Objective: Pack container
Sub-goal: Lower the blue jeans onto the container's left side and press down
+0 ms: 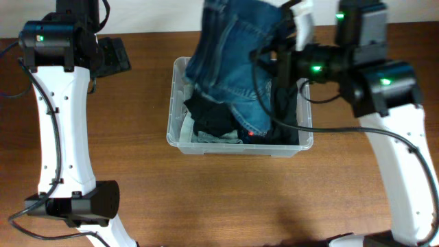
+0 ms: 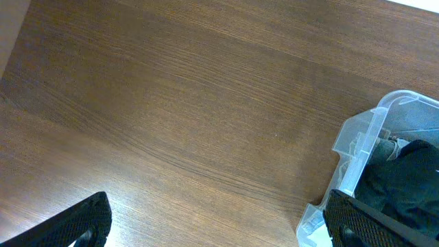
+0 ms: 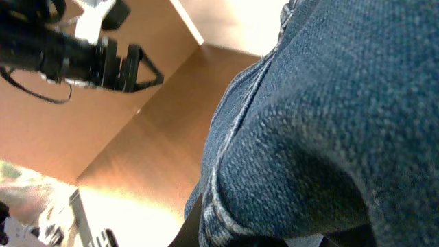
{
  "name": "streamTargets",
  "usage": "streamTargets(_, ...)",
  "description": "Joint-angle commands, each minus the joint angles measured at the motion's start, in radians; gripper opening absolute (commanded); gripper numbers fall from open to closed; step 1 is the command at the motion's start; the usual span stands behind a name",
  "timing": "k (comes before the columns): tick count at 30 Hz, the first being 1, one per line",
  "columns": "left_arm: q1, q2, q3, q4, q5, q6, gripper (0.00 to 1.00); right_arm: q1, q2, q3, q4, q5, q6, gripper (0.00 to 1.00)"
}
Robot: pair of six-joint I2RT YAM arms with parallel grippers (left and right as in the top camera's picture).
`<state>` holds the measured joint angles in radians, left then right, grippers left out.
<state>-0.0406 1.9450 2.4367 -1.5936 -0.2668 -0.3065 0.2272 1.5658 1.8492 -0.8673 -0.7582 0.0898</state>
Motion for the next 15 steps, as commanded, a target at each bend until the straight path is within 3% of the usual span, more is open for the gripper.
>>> streamTargets(1,0.0,-0.003,0.001,-0.001,-0.01,0.001,0.99,0.046,0.01,0.052,0.05,-0.079,-0.03,0.04)
streamTargets(6,0.0,-0.003,0.001,-0.001,-0.01,0.001,0.99,0.063,0.029,0.052,0.097,-0.204,-0.029,0.04)
streamTargets(15,0.0,-0.003,0.001,-0.001,-0.01,0.001,0.99,0.066,0.06,0.045,0.018,-0.189,-0.028,0.04)
